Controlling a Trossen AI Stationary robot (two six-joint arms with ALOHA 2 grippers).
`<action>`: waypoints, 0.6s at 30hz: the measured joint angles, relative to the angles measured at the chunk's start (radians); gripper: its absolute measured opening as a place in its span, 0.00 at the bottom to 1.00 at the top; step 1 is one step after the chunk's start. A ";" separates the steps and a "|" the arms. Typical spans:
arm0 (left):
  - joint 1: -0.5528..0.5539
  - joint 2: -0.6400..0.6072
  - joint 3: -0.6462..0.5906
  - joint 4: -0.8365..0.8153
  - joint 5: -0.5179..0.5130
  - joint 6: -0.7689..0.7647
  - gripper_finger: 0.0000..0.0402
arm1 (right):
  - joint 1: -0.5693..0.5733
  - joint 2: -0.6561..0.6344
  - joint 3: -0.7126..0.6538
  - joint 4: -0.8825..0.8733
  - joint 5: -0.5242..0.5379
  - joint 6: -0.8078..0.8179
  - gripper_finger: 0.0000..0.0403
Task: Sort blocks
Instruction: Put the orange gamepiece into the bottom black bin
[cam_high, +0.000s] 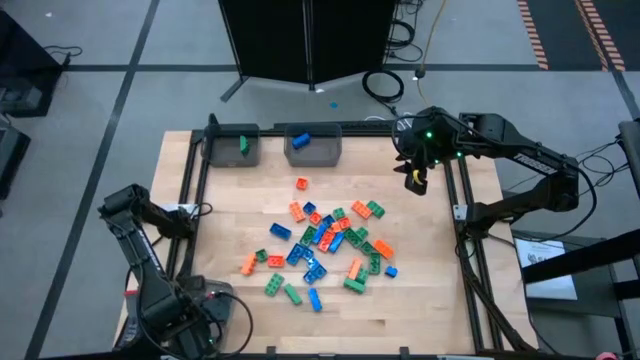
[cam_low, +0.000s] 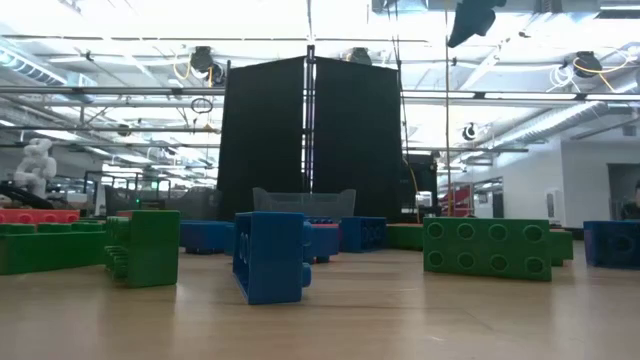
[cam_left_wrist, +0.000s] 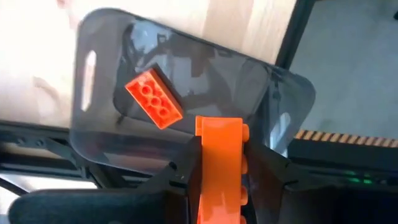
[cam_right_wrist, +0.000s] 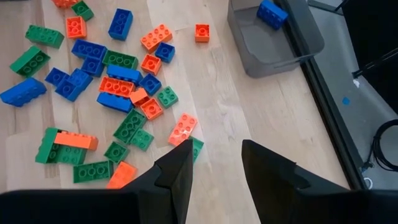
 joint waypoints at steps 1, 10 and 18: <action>0.000 0.000 0.000 0.000 0.006 -0.008 0.24 | 0.000 0.000 0.000 0.000 0.000 -0.001 0.33; 0.000 0.000 0.000 0.027 0.033 -0.033 0.24 | 0.000 0.000 0.000 -0.003 -0.004 -0.004 0.33; -0.001 0.000 0.000 0.023 0.058 -0.033 0.25 | 0.000 0.000 0.000 -0.003 -0.006 -0.004 0.33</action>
